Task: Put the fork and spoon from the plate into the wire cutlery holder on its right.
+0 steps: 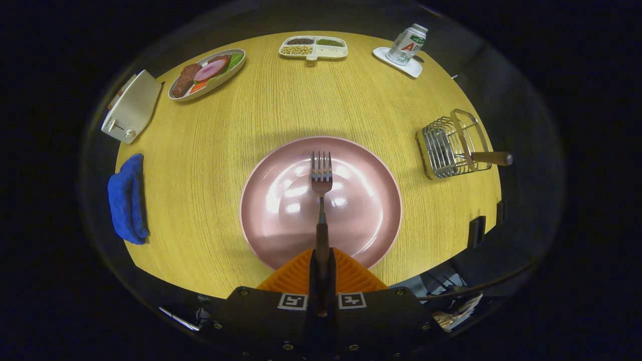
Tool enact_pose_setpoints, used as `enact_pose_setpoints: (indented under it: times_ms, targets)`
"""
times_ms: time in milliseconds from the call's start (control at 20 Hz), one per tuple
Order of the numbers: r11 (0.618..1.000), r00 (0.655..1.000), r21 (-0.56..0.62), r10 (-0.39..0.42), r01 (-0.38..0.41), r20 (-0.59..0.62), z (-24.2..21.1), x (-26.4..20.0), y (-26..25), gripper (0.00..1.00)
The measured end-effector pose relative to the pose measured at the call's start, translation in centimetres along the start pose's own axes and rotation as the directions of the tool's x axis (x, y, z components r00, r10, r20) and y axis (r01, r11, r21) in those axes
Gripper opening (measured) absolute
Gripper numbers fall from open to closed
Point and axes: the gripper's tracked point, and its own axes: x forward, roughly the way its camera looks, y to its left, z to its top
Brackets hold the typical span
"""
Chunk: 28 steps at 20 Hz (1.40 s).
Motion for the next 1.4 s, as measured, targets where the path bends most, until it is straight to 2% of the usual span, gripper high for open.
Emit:
enact_pose_setpoints:
  times_ms: [350,600,1000,1400]
  targets:
    - [0.998,0.996,-0.007,-0.059,0.059,0.062,1.4,-3.7,-1.0,0.08]
    - [0.993,0.988,0.019,-0.118,0.117,0.102,3.2,-6.6,-3.8,0.08]
    - [0.974,0.974,0.152,-0.189,0.17,0.124,6.0,-10.0,-10.2,0.08]
    - [0.947,0.97,0.257,-0.223,0.193,0.092,6.6,-10.3,-15.8,0.08]
